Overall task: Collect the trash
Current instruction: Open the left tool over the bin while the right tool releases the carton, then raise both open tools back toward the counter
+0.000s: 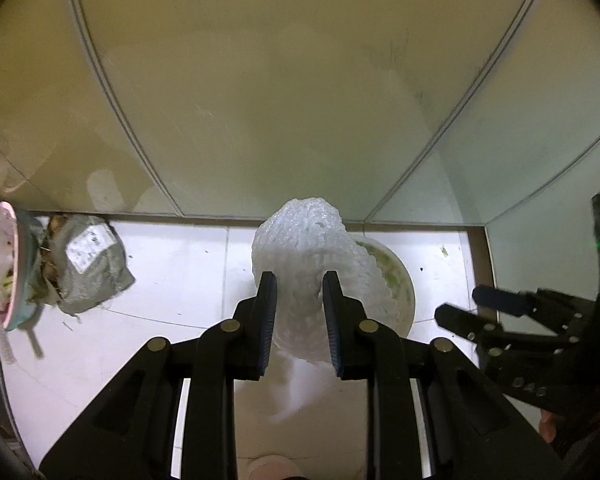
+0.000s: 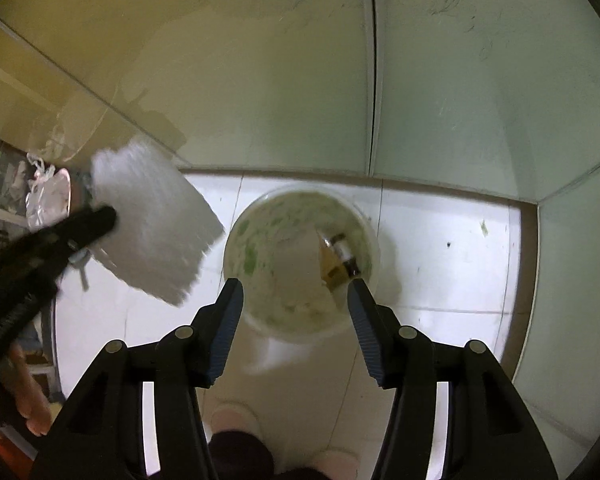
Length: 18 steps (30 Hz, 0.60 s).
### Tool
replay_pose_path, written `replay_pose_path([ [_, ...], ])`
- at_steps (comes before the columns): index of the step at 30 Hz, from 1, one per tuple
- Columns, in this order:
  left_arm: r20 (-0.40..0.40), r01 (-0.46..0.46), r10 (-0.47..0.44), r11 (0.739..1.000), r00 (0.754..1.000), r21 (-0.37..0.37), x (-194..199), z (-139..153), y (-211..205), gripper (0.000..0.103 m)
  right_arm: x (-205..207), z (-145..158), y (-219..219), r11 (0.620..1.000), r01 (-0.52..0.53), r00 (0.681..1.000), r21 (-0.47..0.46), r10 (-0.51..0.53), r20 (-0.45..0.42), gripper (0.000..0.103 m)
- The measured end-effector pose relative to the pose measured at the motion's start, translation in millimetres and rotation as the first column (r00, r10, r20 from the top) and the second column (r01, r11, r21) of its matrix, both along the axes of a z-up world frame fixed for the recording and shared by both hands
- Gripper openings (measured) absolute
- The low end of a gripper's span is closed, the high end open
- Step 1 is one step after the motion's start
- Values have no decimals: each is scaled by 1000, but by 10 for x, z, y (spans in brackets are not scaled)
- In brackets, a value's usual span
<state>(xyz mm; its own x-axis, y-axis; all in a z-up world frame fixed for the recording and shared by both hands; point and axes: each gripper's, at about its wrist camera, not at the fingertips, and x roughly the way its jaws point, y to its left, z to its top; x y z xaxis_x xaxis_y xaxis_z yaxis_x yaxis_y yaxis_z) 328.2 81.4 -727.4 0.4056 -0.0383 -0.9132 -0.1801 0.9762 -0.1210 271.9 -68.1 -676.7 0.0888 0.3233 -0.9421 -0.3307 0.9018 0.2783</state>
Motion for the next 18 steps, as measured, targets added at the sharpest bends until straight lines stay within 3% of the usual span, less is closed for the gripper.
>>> replay_pose_path([
  [4,-1,37,-37,999,999,-25,61,-153,-130,26,4,39,-40,999,30,1000,23,-30,3,51],
  [7,-36,82,-84,996,996,-43,123,-216,-281,49,59,-21,-151,998,55,998,22,-55,10,51],
  [8,-45,94,-96,995,994,-42,135,-220,-322,51,75,8,-171,998,61,998,23,-61,14,51],
  [14,-65,110,-112,994,992,-25,107,-27,-438,51,123,329,-305,996,91,994,22,-92,56,51],
  [18,-57,89,-90,996,994,-32,17,433,-396,51,96,774,-349,995,99,993,24,-100,69,51],
])
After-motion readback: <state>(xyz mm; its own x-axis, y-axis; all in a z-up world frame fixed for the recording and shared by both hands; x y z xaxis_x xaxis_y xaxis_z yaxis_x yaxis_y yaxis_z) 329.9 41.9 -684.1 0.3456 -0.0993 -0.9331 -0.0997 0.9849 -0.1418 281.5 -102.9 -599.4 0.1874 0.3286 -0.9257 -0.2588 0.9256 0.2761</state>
